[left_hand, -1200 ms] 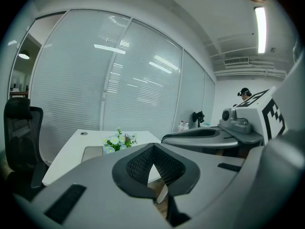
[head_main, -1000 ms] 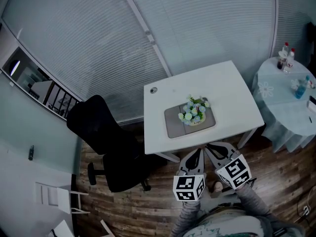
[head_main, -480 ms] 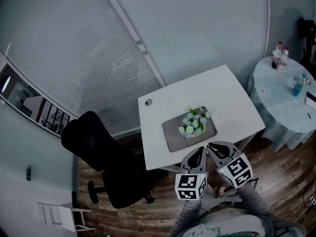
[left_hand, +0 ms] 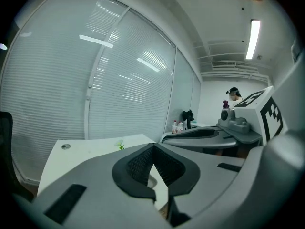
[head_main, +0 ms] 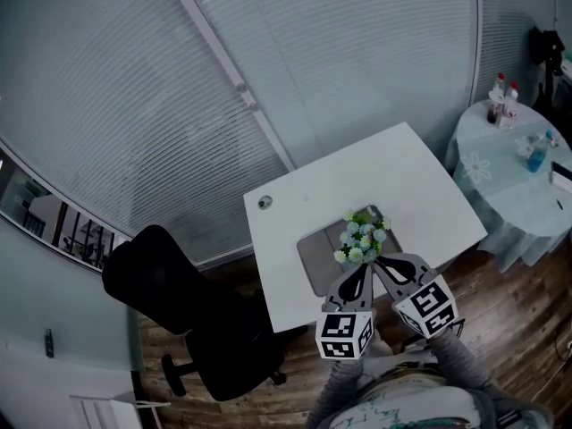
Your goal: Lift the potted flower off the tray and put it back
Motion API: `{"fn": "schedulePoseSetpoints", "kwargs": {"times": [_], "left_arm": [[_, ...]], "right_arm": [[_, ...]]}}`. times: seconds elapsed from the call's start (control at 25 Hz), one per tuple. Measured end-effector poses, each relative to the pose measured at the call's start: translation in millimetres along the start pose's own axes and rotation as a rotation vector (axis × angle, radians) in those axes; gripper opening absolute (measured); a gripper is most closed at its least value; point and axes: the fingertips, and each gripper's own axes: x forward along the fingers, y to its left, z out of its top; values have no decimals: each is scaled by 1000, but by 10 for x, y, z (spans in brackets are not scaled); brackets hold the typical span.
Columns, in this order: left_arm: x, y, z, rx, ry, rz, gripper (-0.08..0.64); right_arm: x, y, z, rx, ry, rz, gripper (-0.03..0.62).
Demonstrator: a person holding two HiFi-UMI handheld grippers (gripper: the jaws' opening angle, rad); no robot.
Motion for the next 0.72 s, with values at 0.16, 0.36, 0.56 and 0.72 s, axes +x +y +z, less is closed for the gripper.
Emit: {"fn": "schedulePoseSetpoints", "kwargs": {"times": [0.16,0.36,0.56,0.72], "left_arm": [[90,192,29,9,6,-22,11],[172,387,33,7,12,-44,11],[277,466,16,-8,20,-41,11],[420,517,35,-25,21,-13,11]], "right_arm": [[193,-52,16,8,4,-26,40],[399,-41,-6,22,15,-36,40],[476,-142,-11,28,26,-39,40],[574,-281,1,23,31,-7,40]]}}
